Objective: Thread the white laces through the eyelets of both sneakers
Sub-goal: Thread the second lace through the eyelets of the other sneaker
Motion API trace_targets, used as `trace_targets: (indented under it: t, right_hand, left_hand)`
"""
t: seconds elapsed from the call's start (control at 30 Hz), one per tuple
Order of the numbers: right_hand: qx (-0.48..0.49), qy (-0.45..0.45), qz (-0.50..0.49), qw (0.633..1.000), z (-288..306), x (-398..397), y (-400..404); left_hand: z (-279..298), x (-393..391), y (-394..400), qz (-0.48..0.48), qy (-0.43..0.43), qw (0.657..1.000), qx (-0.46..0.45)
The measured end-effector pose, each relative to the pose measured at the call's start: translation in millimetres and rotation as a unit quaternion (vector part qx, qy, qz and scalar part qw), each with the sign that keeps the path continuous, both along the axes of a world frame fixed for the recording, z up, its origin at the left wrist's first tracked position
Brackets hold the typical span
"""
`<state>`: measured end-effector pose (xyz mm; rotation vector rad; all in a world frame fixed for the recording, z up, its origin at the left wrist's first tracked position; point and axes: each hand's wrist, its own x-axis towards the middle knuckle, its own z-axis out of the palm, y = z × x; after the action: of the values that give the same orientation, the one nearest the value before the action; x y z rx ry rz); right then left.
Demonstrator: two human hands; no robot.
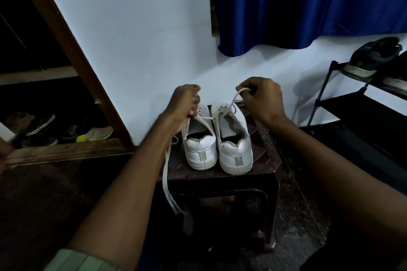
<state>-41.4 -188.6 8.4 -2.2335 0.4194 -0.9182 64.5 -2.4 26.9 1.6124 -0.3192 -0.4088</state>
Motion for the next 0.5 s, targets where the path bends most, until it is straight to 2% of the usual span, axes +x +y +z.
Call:
trace_targets:
  t: [0.03,0.07,0.1,0.13,0.17,0.2,0.27,0.33,0.4,0.5]
  right_hand:
    - [0.003,-0.012,-0.031,0.999,1.1,0.5,-1.3]
    - [0.001,-0.019,-0.065,0.998,2.3,0.3,-3.1]
    - [0.003,-0.020,-0.097,0.995,3.6,-0.3,-6.2]
    - [0.012,-0.021,-0.119,0.993,5.1,-0.4,-9.7]
    - [0.029,-0.018,-0.128,0.991,7.3,-0.7,-12.6]
    - [0.061,-0.015,-0.115,0.991,8.9,-0.9,-15.3]
    - [0.174,-0.024,-0.032,0.984,9.9,-1.6,-15.5]
    - [0.265,-0.034,0.074,0.961,9.4,-1.6,-10.1]
    - [0.257,-0.017,0.151,0.954,9.7,-1.8,-3.0]
    - [0.184,0.014,0.221,0.958,7.4,0.6,4.9]
  left_hand:
    - [-0.9,-0.4,-0.4,0.001,-0.130,0.981,0.140]
    - [-3.1,-1.3,-0.5,0.003,-0.248,0.932,0.265]
    - [-5.3,-4.2,-0.2,0.007,-0.329,0.877,0.350]
    - [-6.5,-8.1,0.2,0.003,-0.378,0.835,0.400]
    - [-7.5,-10.3,0.4,-0.009,-0.403,0.810,0.425]
    - [-8.0,-12.0,-0.2,-0.017,-0.413,0.800,0.436]
    - [-9.0,-9.9,-0.7,-0.016,-0.406,0.816,0.411]
    - [-10.8,-3.9,-0.9,0.016,-0.384,0.868,0.314]
    - [-8.7,-3.6,-1.1,0.043,-0.336,0.926,0.166]
    - [2.0,-8.5,-2.6,0.073,-0.161,0.983,-0.045]
